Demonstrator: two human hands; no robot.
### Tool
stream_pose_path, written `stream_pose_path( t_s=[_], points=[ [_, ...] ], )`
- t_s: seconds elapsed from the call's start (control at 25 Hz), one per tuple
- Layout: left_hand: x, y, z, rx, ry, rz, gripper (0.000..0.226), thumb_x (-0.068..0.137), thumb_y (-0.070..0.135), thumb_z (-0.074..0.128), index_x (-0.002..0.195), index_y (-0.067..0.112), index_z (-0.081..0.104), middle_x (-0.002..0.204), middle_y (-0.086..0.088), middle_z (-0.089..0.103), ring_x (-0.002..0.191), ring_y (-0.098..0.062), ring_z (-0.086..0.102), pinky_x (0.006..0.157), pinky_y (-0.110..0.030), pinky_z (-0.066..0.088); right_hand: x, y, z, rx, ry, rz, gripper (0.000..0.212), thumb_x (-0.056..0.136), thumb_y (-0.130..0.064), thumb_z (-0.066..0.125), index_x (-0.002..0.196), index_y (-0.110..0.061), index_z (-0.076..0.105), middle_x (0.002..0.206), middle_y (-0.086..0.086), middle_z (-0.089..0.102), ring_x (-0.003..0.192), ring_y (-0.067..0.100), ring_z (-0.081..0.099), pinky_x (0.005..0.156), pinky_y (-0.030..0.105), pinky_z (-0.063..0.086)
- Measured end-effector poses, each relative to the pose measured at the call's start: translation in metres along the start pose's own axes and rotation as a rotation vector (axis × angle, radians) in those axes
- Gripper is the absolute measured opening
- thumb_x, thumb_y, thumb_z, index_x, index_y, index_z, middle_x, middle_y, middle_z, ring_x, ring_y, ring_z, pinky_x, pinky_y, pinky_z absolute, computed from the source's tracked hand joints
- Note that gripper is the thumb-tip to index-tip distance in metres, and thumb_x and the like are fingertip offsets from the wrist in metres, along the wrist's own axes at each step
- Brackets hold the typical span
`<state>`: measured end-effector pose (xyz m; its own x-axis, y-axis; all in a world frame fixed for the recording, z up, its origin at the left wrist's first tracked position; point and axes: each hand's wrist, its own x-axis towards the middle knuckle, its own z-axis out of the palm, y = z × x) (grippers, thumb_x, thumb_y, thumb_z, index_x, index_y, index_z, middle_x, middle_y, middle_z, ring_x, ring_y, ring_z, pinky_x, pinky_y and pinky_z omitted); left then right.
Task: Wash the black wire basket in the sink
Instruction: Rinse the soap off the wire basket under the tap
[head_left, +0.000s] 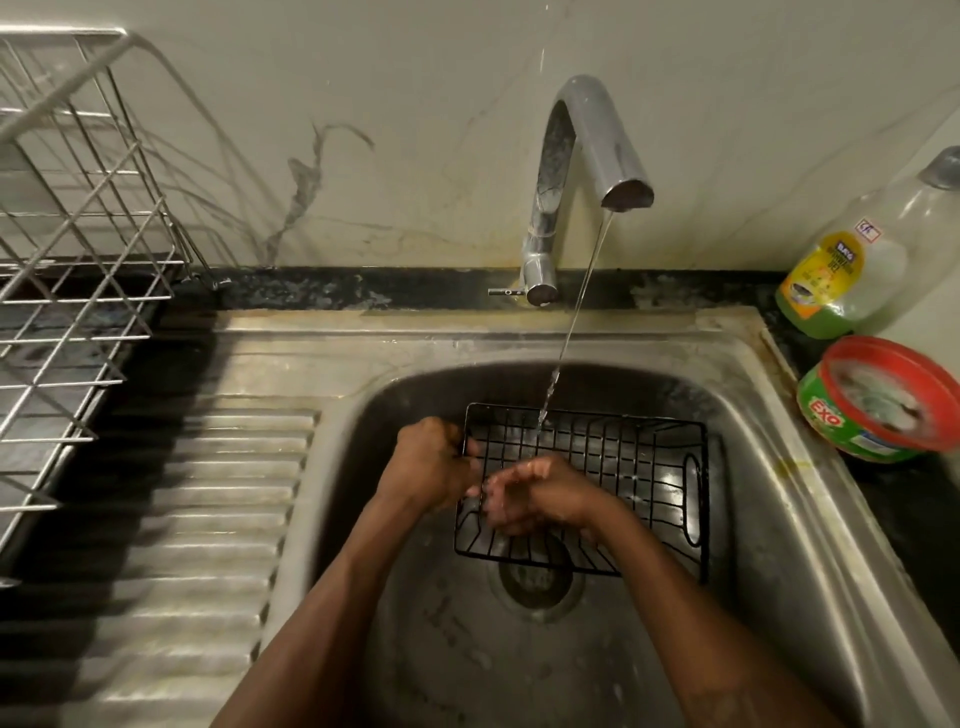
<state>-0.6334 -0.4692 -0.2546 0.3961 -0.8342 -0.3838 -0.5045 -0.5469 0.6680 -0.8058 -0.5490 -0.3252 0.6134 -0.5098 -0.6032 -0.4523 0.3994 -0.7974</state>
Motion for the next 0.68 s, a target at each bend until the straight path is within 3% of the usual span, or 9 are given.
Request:
stream_pose_path(
  t_s=[0.16, 0.28, 0.44, 0.52, 0.6, 0.68],
  points=[
    [-0.007, -0.011, -0.004, -0.136, -0.017, -0.027, 0.012, 0.086, 0.007, 0.072, 0.086, 0.017, 0.067, 0.072, -0.004, 0.076, 0.068, -0.015, 0.075, 0.067, -0.032, 0.062, 0.002, -0.014, -0.014, 0.258, 0.374, -0.233, 0.018, 0.095, -0.006, 0.067, 0.113, -0.002, 0.071, 0.107, 0.02, 0.075, 0.093, 0.027, 0.076, 0.081, 0.042, 0.063],
    [-0.008, -0.021, -0.016, -0.255, -0.011, -0.065, 0.01, 0.088, 0.004, 0.072, 0.089, 0.013, 0.066, 0.073, -0.007, 0.076, 0.067, -0.021, 0.075, 0.067, -0.035, 0.06, -0.003, -0.012, -0.017, 0.265, 0.33, -0.188, 0.019, 0.096, -0.007, 0.066, 0.114, -0.001, 0.07, 0.104, 0.018, 0.076, 0.093, 0.028, 0.076, 0.077, 0.043, 0.064],
    [-0.019, -0.009, -0.03, -0.635, -0.113, -0.122, 0.005, 0.097, -0.002, 0.06, 0.1, 0.002, 0.058, 0.08, -0.016, 0.067, 0.069, -0.028, 0.067, 0.065, -0.041, 0.06, -0.017, -0.008, -0.021, -0.02, 0.119, 0.045, 0.019, 0.095, -0.015, 0.069, 0.112, -0.009, 0.072, 0.098, 0.014, 0.078, 0.088, 0.028, 0.077, 0.067, 0.039, 0.062],
    [-0.026, -0.005, -0.032, -0.783, -0.133, -0.095, 0.005, 0.098, -0.002, 0.058, 0.101, 0.001, 0.059, 0.082, -0.015, 0.067, 0.069, -0.025, 0.068, 0.06, -0.035, 0.062, -0.016, -0.01, -0.021, 0.057, 0.269, -0.041, 0.02, 0.093, -0.016, 0.072, 0.11, -0.006, 0.072, 0.099, 0.016, 0.077, 0.082, 0.026, 0.077, 0.066, 0.039, 0.063],
    [-0.03, -0.006, -0.034, -0.85, -0.144, -0.067, 0.005, 0.097, -0.002, 0.059, 0.097, 0.002, 0.062, 0.085, -0.016, 0.069, 0.071, -0.024, 0.071, 0.063, -0.036, 0.063, -0.009, -0.013, -0.022, 0.222, 0.507, -0.182, 0.02, 0.094, -0.009, 0.069, 0.112, 0.0, 0.069, 0.101, 0.019, 0.074, 0.076, 0.021, 0.072, 0.063, 0.03, 0.061],
    [-0.031, -0.008, -0.042, -0.936, -0.197, -0.021, 0.007, 0.095, -0.001, 0.059, 0.091, 0.003, 0.063, 0.084, -0.014, 0.07, 0.073, -0.022, 0.072, 0.068, -0.036, 0.063, 0.0, -0.016, -0.018, 0.328, 0.51, -0.216, 0.023, 0.097, -0.006, 0.063, 0.117, 0.006, 0.066, 0.096, 0.018, 0.071, 0.074, 0.016, 0.068, 0.059, 0.023, 0.058]
  ],
)
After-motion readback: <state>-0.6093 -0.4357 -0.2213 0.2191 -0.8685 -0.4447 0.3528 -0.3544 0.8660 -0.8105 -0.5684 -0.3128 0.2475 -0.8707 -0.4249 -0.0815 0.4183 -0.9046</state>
